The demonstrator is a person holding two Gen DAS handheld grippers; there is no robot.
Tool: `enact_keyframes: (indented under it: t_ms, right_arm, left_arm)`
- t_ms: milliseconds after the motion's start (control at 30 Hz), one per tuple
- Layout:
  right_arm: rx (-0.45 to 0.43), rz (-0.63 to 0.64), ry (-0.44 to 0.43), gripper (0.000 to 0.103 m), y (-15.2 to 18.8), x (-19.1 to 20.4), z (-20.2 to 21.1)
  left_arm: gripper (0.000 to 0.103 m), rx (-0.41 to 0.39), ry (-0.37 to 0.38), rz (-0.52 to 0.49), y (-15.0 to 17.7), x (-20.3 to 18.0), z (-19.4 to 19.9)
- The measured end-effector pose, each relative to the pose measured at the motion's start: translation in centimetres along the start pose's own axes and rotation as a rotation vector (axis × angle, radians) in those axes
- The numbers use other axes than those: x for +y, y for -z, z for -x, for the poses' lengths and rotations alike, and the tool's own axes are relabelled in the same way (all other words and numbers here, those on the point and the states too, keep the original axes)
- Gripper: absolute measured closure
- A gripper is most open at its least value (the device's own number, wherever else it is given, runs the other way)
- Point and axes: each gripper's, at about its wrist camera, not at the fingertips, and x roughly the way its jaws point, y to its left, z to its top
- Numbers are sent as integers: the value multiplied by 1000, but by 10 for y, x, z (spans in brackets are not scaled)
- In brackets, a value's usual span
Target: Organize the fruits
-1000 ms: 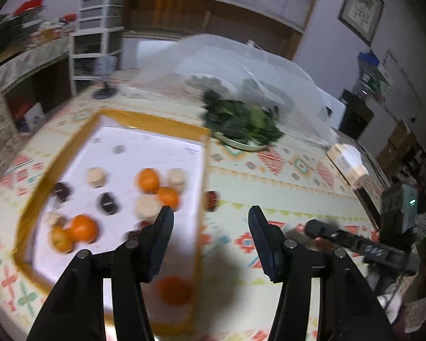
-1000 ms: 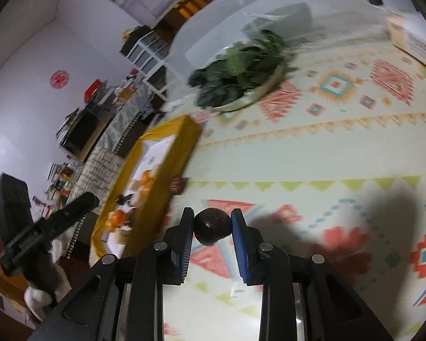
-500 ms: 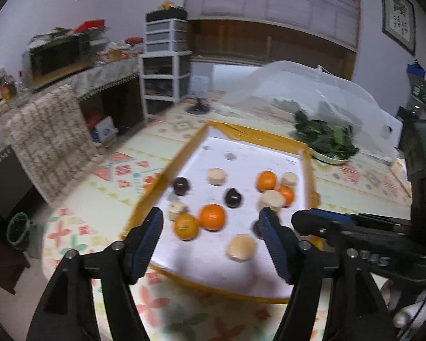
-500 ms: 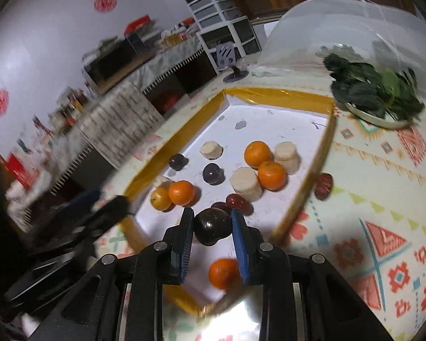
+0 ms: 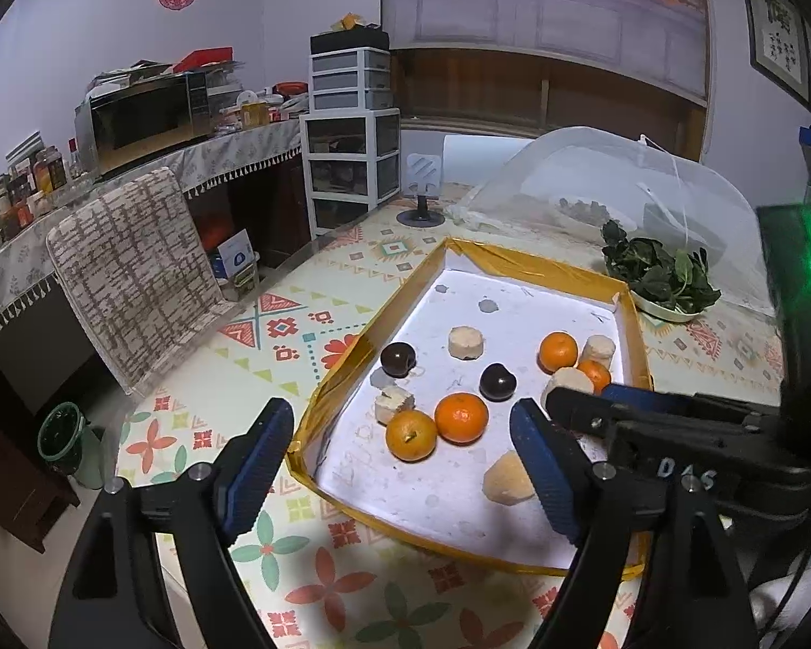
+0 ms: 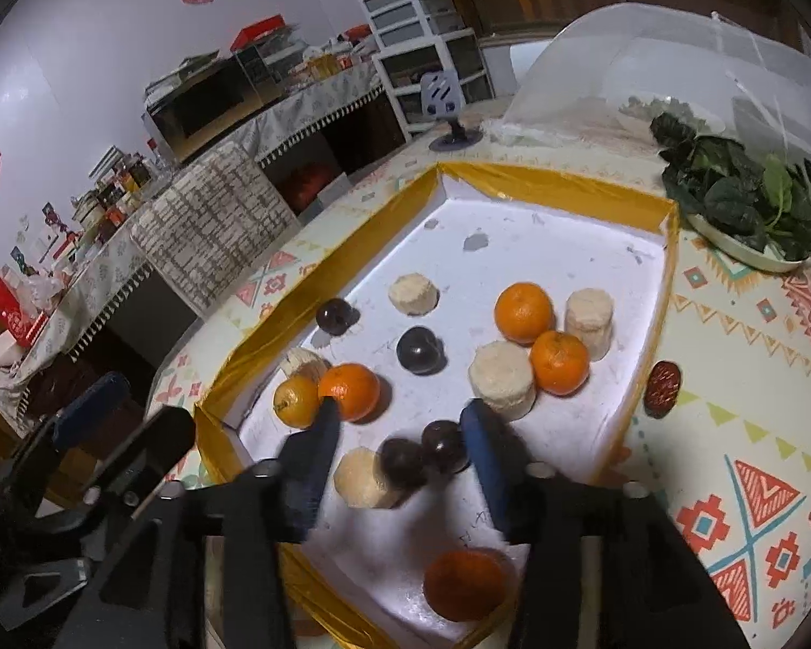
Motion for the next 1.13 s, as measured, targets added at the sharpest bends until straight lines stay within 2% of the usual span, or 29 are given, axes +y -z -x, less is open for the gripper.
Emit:
enact_keyframes:
  t_ms: [233,300,367,433,467,567,667,767,1000,1133]
  right_arm:
    - [-43,-26,3,46,2,-9,22]
    - [-59,-22,19,46,6,-12,30]
    - [-72,-6,42,46,12,-15,40]
    - [-82,14,63,45,20,-16,49]
    - [-86,26,72,45,24,-17,54]
    - [-105,47,110,39,41,-22,70]
    - [-113,48,125,38,56,-29,82]
    - [-109,51,137,37,67,-33,87]
    - [-88,89,134,33,80,-25,87]
    - [-110,73,132,29,82,-31,98]
  left_arm:
    - [20,-27,-10,-18,1,-11,9]
    - [19,-69,-36,-18,0,-15,18]
    - [6,-147,-92,-7,-1,-18,34]
    - [0,-230,-141,14,-2,-20,53]
    - [0,-272,-148,22,-2,-22,64]
    - [0,-312,-127,45,3,-23,78]
    - [0,-296,-118,75,10,-25,78]
    - [0,-226,-90,60,13,-35,69]
    - [0,-111,-127,16,26,-59,52]
    - [0,-66,-109,-15,27,-75,51]
